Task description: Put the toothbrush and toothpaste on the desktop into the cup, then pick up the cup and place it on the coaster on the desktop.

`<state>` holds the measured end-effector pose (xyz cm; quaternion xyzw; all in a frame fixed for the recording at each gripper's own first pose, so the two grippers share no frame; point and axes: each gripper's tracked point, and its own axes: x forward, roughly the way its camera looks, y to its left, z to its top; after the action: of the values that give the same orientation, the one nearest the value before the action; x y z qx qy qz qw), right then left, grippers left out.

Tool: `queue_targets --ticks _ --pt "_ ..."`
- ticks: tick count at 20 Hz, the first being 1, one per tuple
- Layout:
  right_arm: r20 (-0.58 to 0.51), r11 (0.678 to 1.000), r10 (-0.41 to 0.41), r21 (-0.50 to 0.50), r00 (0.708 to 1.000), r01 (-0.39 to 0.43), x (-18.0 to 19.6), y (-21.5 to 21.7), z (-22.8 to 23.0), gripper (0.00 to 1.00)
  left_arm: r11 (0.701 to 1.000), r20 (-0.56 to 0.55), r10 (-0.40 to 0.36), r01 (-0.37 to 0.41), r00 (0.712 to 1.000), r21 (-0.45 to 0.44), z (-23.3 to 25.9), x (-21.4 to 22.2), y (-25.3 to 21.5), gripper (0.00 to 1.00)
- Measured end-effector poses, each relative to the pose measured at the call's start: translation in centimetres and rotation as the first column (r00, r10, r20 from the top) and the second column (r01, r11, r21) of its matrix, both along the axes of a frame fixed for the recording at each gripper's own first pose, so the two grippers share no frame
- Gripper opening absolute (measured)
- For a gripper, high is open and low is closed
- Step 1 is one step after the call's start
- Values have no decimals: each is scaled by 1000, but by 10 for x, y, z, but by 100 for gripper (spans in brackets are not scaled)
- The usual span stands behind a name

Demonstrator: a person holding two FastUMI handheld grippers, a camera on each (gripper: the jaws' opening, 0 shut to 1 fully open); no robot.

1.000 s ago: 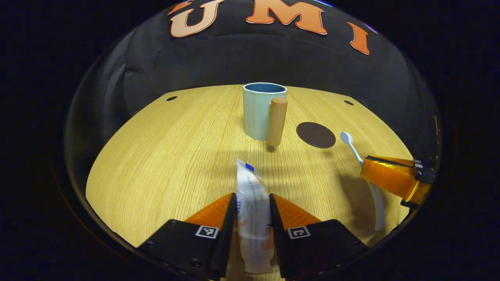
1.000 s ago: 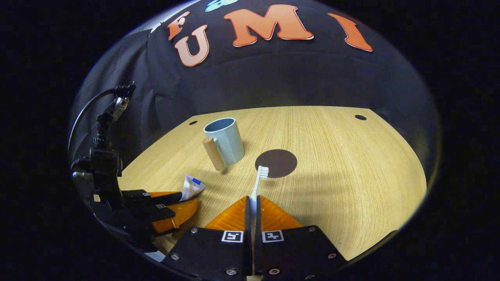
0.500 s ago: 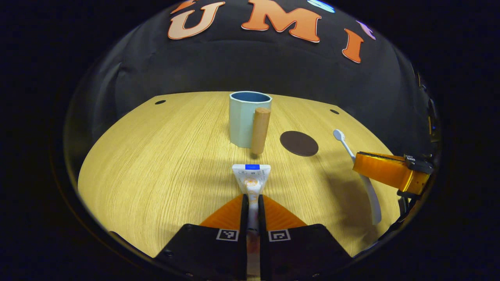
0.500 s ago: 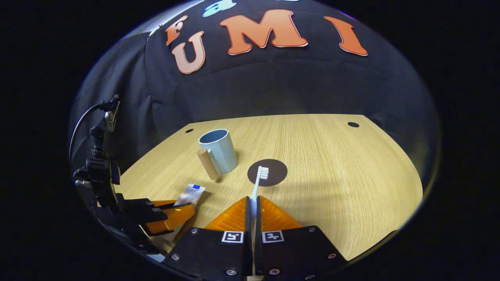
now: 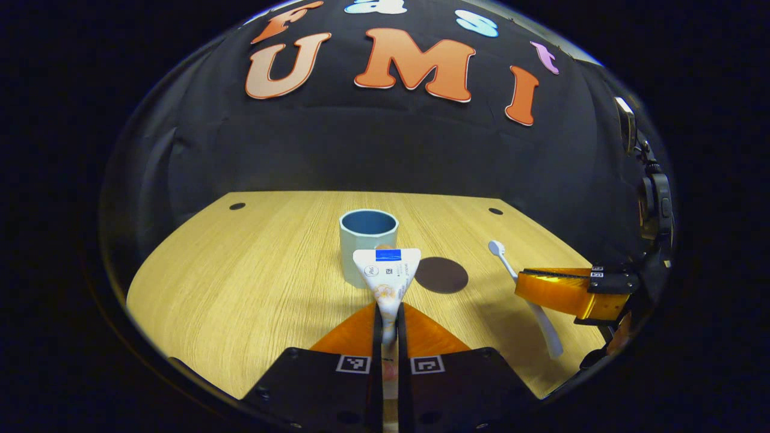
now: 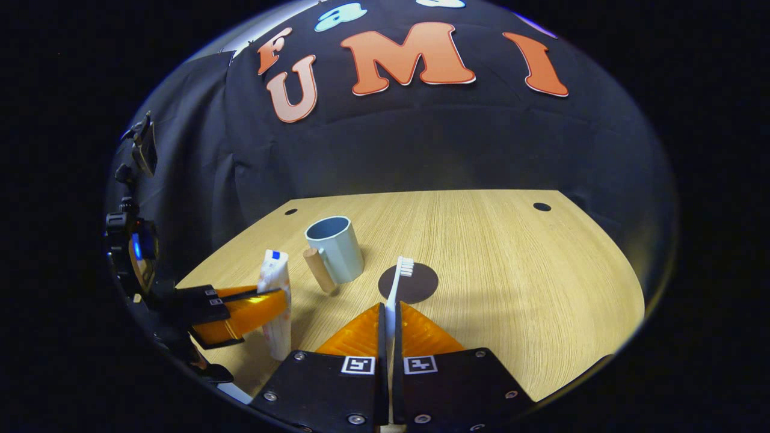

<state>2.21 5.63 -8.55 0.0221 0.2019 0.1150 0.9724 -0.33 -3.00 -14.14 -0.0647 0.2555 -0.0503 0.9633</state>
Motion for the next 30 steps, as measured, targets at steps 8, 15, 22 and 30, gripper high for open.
queue_targets --ticks 8,15,22,30 --pt "29 1000 -8 4 1000 8 13 -3 12 3 999 128 -31 36 991 -30 34 19 -6 7" --pt "74 1000 -17 -2 997 17 23 -6 30 3 999 249 -5 13 969 -32 80 35 8 7" --pt "108 1000 -21 1 994 22 36 -6 44 3 999 341 16 -4 940 -35 121 63 20 7" --pt "122 999 -37 12 992 35 55 -8 50 3 998 369 55 -46 928 -34 123 124 43 7"
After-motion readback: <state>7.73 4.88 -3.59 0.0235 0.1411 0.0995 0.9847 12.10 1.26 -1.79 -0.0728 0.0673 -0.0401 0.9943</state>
